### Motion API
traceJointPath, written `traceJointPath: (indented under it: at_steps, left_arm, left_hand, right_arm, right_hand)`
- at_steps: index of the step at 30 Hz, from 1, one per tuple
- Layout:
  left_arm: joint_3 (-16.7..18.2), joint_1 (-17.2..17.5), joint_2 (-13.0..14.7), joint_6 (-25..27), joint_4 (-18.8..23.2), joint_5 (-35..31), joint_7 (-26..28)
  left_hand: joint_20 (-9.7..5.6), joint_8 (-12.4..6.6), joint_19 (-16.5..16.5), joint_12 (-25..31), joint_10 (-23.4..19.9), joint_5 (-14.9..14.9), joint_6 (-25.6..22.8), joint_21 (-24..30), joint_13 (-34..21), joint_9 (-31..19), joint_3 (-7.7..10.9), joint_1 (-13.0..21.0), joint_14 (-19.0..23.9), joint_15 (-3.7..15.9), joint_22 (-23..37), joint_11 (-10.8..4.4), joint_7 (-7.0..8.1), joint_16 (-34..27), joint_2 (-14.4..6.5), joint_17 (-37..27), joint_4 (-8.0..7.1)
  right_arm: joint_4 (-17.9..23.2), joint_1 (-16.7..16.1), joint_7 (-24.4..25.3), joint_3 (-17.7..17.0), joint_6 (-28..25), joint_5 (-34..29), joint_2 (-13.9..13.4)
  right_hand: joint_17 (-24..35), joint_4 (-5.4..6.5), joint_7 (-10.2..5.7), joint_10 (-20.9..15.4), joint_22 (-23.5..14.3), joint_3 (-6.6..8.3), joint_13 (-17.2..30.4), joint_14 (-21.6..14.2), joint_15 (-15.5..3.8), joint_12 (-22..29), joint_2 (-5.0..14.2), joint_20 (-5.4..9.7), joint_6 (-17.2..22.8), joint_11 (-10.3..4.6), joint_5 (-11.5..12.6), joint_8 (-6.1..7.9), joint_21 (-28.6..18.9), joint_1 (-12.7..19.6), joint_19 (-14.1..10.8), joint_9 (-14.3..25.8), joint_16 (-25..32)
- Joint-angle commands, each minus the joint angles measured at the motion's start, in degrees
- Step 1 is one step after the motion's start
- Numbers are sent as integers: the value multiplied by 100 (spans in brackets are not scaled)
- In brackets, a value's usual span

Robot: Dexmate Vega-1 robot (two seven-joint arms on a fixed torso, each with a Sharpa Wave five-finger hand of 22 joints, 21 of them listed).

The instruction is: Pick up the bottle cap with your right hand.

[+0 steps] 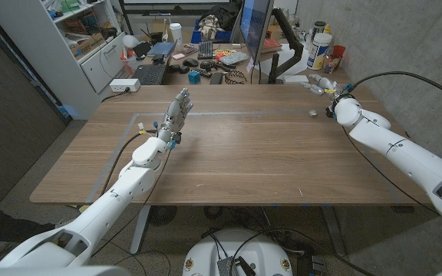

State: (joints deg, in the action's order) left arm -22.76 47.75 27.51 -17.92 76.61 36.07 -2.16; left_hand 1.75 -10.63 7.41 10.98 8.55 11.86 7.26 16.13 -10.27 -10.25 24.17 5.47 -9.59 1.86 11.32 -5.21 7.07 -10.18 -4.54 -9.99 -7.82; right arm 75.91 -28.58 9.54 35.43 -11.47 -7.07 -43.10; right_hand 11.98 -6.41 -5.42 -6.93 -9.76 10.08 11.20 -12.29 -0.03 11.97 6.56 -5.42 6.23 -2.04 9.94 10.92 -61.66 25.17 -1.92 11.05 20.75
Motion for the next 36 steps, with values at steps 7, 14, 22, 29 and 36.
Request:
traceJointPath:
  at_steps: [7,14,22,29,36]
  left_arm:
    - [-52,-194,-123,-90,-297,81,-240]
    - [-62,-253,-158,-99,-397,113,-322]
    - [-62,-287,-194,-81,-457,185,-414]
    - [-74,-313,-227,-97,-505,187,-437]
    - [-88,-338,-262,-101,-572,190,-454]
  left_hand:
    - [15,-44,51,33,15,37,-35,2,-8,-16,-25,30,-150,99,22,8,-10,-33,22,-23,4]
    - [15,-42,51,36,5,38,-36,0,-8,-17,-29,28,-157,103,23,16,-7,-30,25,-23,5]
    - [18,-41,50,34,9,38,-39,-2,-8,-17,-33,25,-157,95,23,15,-9,-30,28,-23,4]
    - [18,-42,49,33,9,38,-45,-2,-8,-17,-37,22,-154,92,23,13,-8,-31,30,-23,3]
    - [20,-41,49,33,8,39,-48,-4,-8,-18,-43,17,-152,97,23,8,-8,-32,34,-24,1]
  right_arm:
    - [-197,448,-332,514,-603,-715,-69]
    - [-165,557,-464,729,-883,-1081,-117]
    - [-98,676,-743,955,-1164,-1477,-195]
    - [-80,859,-1124,1194,-1365,-1862,-236]
    - [-129,1009,-1435,1383,-1521,-2194,-216]
  right_hand:
    - [-8,-29,6,132,-18,50,12,-10,-35,-42,15,-13,-77,-28,40,2,18,37,-98,26,-72]
    - [-12,-36,0,170,-18,56,13,1,-62,-47,13,-28,-101,-32,43,-1,40,45,-95,26,-94]
    - [-8,-53,-15,322,-45,105,13,-446,-278,-34,22,81,-162,-121,54,18,-84,75,-788,23,-39]
    - [21,-56,-68,534,-102,152,4,-1090,-479,-55,46,269,-233,-227,65,18,-287,91,-1360,19,90]
    - [56,-93,-91,574,-166,171,0,-1435,-566,-47,15,307,-260,-242,89,24,-371,137,-1406,15,186]
